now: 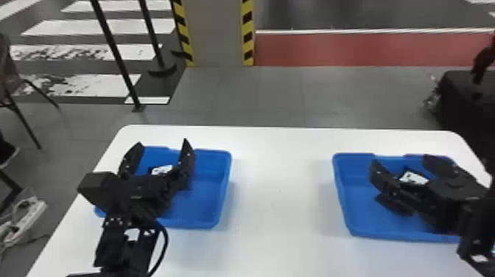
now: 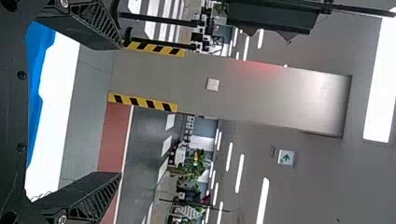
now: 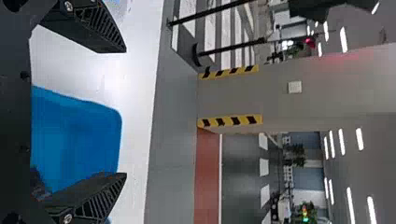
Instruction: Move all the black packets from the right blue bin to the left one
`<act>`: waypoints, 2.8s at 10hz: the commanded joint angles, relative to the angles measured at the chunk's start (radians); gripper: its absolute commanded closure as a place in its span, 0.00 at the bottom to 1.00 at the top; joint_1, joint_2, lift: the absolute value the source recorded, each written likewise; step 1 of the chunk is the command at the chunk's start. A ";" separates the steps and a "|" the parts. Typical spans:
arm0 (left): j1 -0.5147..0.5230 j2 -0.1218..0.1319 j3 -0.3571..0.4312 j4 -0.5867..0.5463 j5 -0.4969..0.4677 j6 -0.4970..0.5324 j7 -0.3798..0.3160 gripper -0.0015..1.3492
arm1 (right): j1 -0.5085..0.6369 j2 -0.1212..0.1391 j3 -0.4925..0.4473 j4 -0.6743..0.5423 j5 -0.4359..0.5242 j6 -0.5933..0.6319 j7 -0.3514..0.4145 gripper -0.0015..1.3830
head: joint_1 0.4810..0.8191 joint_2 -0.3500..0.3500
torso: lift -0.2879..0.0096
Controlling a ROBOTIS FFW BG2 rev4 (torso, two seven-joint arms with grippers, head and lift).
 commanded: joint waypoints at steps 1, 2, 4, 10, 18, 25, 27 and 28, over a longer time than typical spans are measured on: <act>0.008 0.002 -0.005 0.000 -0.001 -0.002 0.000 0.04 | 0.032 0.010 -0.040 -0.006 0.010 0.045 -0.039 0.06 | 0.63 0.58 | 0.60; 0.008 0.002 -0.006 -0.003 0.000 -0.009 0.000 0.04 | 0.029 0.010 -0.056 0.021 0.016 0.050 -0.057 0.06 | 0.63 0.54 | 0.60; 0.005 0.002 -0.008 -0.010 -0.001 -0.017 -0.002 0.04 | -0.030 0.010 -0.089 0.129 0.048 0.065 -0.073 0.09 | 0.63 0.48 | 0.60; 0.005 0.000 -0.006 -0.015 0.006 -0.002 -0.008 0.04 | -0.234 -0.004 -0.093 0.563 0.010 -0.058 -0.024 0.09 | 0.63 0.39 | 0.60; 0.008 -0.005 -0.003 -0.015 0.020 0.018 -0.015 0.04 | -0.373 -0.001 -0.080 0.853 0.002 -0.119 0.007 0.52 | 0.63 0.40 | 0.60; 0.010 -0.014 0.001 -0.015 0.032 0.005 -0.015 0.04 | -0.155 0.015 -0.080 0.565 -0.096 -0.112 -0.028 0.82 | 0.63 0.44 | 0.60; 0.008 -0.015 -0.005 -0.015 0.055 -0.024 -0.015 0.04 | -0.069 0.021 -0.080 0.403 -0.141 -0.117 -0.028 0.82 | 0.63 0.45 | 0.60; 0.008 -0.015 -0.008 -0.015 0.063 -0.031 -0.015 0.04 | -0.057 0.021 -0.076 0.352 -0.165 -0.149 -0.011 0.82 | 0.63 0.46 | 0.60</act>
